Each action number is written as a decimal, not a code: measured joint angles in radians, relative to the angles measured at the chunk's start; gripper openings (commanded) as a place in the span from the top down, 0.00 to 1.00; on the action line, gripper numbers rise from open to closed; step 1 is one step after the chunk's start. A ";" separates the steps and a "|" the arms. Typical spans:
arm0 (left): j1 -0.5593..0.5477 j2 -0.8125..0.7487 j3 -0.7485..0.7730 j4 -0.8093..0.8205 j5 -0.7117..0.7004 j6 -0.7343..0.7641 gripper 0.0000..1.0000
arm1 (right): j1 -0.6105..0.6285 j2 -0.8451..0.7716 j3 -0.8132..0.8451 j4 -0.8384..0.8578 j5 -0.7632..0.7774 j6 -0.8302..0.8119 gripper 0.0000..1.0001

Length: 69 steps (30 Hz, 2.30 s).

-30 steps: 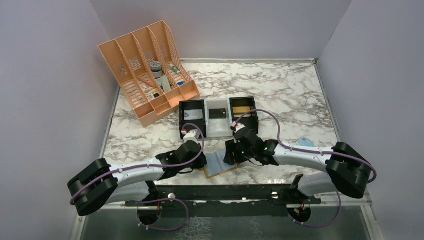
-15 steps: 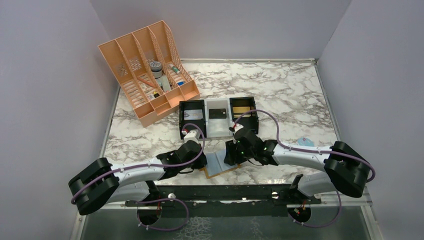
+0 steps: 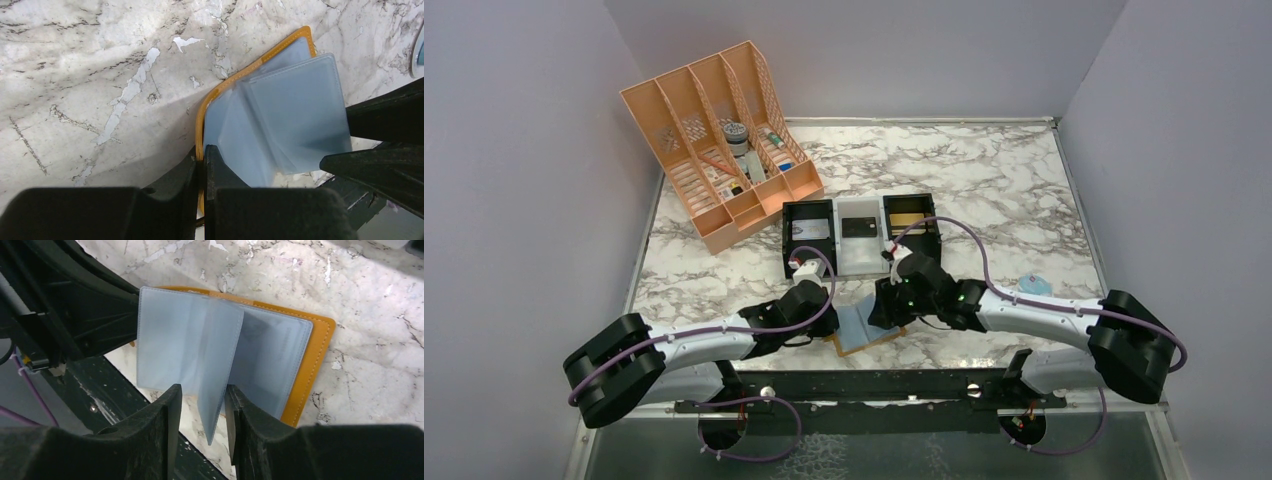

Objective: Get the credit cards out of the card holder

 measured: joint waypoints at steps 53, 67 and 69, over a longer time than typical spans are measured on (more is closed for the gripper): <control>-0.054 -0.120 0.085 -0.156 0.001 0.006 0.65 | -0.038 0.119 -0.003 0.159 -0.141 0.052 0.60; -0.070 -0.043 0.036 -0.105 0.007 -0.005 0.71 | -0.058 0.143 -0.009 0.180 -0.152 0.033 0.61; -0.070 -0.063 0.024 -0.105 0.006 -0.008 0.70 | -0.058 0.147 -0.009 0.181 -0.157 0.029 0.61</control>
